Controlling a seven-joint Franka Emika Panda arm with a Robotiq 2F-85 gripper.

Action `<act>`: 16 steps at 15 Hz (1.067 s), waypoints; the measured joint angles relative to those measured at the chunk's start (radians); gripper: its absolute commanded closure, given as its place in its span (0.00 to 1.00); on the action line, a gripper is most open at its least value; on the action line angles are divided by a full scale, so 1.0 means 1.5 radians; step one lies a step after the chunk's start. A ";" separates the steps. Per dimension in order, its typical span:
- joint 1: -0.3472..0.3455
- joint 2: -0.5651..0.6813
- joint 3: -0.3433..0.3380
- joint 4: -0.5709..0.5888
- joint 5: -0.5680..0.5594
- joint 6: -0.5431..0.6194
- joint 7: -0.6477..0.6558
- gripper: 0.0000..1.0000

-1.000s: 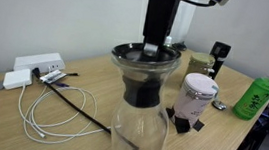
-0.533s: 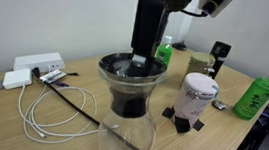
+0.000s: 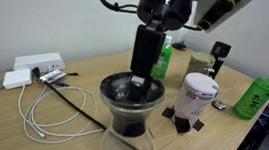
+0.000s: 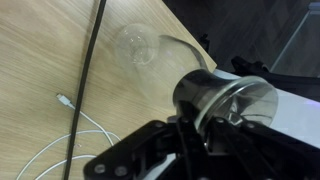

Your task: Move the transparent bottle forward

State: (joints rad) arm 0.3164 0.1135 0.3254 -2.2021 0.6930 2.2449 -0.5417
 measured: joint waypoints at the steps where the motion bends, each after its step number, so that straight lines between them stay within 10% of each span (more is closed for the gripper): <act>1: 0.000 0.000 0.002 -0.001 0.000 0.003 -0.001 0.97; 3: 0.000 0.000 0.005 -0.003 0.000 0.004 -0.002 0.95; 4: 0.000 0.000 0.007 -0.003 -0.001 0.004 -0.004 0.62; 13: 0.000 -0.002 0.011 -0.003 0.000 0.004 -0.017 0.05; 16: -0.002 -0.004 0.011 0.000 0.002 0.004 -0.017 0.00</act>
State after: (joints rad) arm 0.3141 0.1079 0.3412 -2.2027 0.6957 2.2505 -0.5668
